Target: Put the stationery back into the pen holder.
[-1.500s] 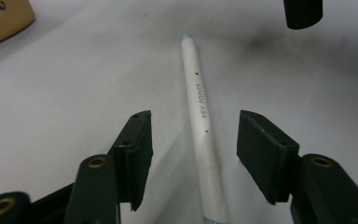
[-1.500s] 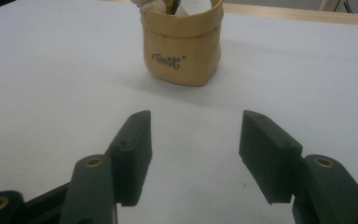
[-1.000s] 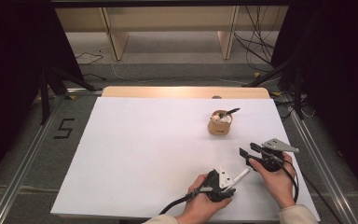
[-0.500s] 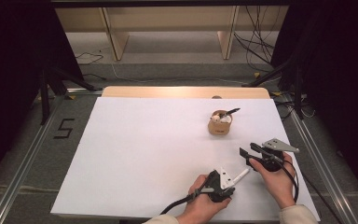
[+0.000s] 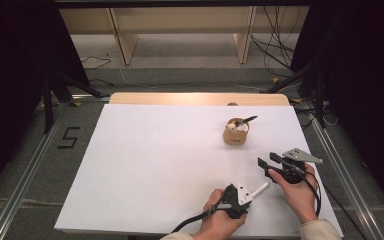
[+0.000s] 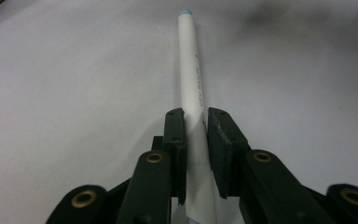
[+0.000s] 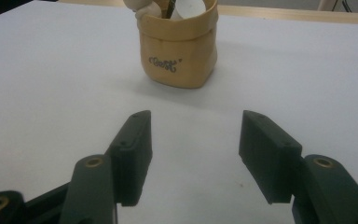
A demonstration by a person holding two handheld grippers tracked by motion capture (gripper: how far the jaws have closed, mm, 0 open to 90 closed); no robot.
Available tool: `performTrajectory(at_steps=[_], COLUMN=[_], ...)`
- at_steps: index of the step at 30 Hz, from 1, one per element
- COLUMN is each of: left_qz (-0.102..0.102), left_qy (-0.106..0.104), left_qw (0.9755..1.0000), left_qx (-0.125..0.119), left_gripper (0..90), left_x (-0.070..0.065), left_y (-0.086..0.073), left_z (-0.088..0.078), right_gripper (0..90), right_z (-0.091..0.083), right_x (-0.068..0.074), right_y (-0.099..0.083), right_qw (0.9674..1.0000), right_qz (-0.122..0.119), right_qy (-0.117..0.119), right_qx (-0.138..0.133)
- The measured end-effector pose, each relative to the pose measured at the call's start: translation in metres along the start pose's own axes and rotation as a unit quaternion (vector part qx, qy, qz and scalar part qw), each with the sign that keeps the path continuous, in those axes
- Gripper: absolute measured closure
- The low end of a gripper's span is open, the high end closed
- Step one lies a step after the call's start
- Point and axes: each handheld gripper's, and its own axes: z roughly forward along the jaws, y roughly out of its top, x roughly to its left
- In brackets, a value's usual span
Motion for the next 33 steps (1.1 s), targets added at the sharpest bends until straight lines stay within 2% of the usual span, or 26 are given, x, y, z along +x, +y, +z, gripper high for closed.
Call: performTrajectory(at_steps=[9, 15, 25, 33], left_qz=[-0.01, -0.006, -0.013, -0.018], left_qy=[-0.008, -0.014, -0.008, 0.003], left_qw=[0.9999, 0.9998, 0.9997, 0.999], left_qx=[-0.008, -0.01, -0.018, -0.041], left_gripper=[78.7, 78.8, 78.8, 78.8], left_x=[0.003, 0.006, 0.013, 0.022], left_y=[-0.002, -0.002, -0.002, 0.001], left_z=[-0.001, -0.002, -0.006, -0.014], right_gripper=[44.4, 44.4, 44.2, 39.1], right_z=[-0.001, -0.003, -0.003, -0.004], right_x=[-0.001, -0.001, 0.0, 0.003], right_y=[0.001, 0.001, 0.002, 0.003], right_qw=[1.0, 1.0, 0.9999, 0.9993], right_qz=[0.001, 0.004, 0.006, 0.028], right_qy=[-0.003, -0.003, -0.002, 0.016], right_qx=[-0.004, -0.008, -0.011, -0.018])
